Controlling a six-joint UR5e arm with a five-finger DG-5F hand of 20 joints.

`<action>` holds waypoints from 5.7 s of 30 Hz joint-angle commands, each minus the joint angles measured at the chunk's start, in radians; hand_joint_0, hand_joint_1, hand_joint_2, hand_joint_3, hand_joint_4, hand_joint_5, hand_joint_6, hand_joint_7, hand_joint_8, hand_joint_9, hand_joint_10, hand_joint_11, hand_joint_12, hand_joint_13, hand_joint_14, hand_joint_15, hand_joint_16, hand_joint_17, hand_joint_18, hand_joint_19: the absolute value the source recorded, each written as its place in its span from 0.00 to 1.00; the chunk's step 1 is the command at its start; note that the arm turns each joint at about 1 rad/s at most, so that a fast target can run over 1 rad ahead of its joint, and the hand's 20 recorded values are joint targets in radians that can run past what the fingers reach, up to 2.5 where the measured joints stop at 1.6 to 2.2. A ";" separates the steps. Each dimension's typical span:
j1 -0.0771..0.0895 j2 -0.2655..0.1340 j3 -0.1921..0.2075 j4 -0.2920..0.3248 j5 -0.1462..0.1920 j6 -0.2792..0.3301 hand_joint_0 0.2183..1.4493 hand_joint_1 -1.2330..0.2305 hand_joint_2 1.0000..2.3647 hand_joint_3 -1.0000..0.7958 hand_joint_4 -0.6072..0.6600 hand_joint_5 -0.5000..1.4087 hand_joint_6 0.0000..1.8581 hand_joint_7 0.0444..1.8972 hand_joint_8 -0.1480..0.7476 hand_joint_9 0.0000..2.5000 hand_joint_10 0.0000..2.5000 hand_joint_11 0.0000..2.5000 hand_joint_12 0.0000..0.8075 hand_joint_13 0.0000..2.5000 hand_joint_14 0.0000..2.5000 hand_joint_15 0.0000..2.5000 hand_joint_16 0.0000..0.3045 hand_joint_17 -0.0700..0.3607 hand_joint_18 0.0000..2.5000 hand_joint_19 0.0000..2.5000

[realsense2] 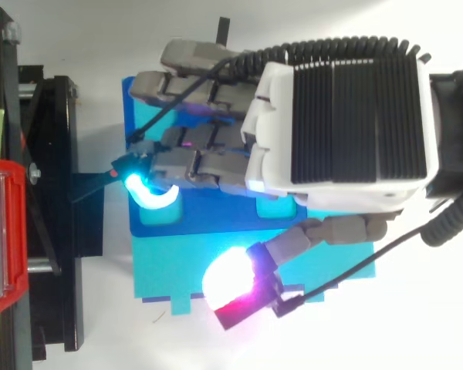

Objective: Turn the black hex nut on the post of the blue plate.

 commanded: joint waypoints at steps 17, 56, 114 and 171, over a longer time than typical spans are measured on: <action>-0.003 0.000 -0.002 -0.058 0.010 -0.006 0.18 0.53 0.00 0.28 0.62 0.15 0.27 0.34 0.35 0.00 0.00 0.00 0.41 0.00 0.00 0.00 0.20 0.48 0.00 0.00; -0.092 0.001 -0.037 -0.028 -0.056 -0.058 0.18 0.66 0.00 0.28 0.65 0.17 0.27 0.35 0.40 0.04 0.00 0.00 0.44 0.00 0.00 0.00 0.20 0.49 0.00 0.00; 0.005 0.000 -0.015 -0.031 0.065 -0.034 0.19 0.67 0.00 0.28 0.66 0.17 0.27 0.36 0.42 0.07 0.00 0.00 0.44 0.00 0.00 0.00 0.20 0.48 0.00 0.00; -0.039 0.000 0.006 -0.012 -0.036 -0.107 0.15 0.44 0.00 0.28 0.66 0.15 0.27 0.38 0.44 0.07 0.00 0.00 0.47 0.00 0.00 0.00 0.22 0.51 0.00 0.00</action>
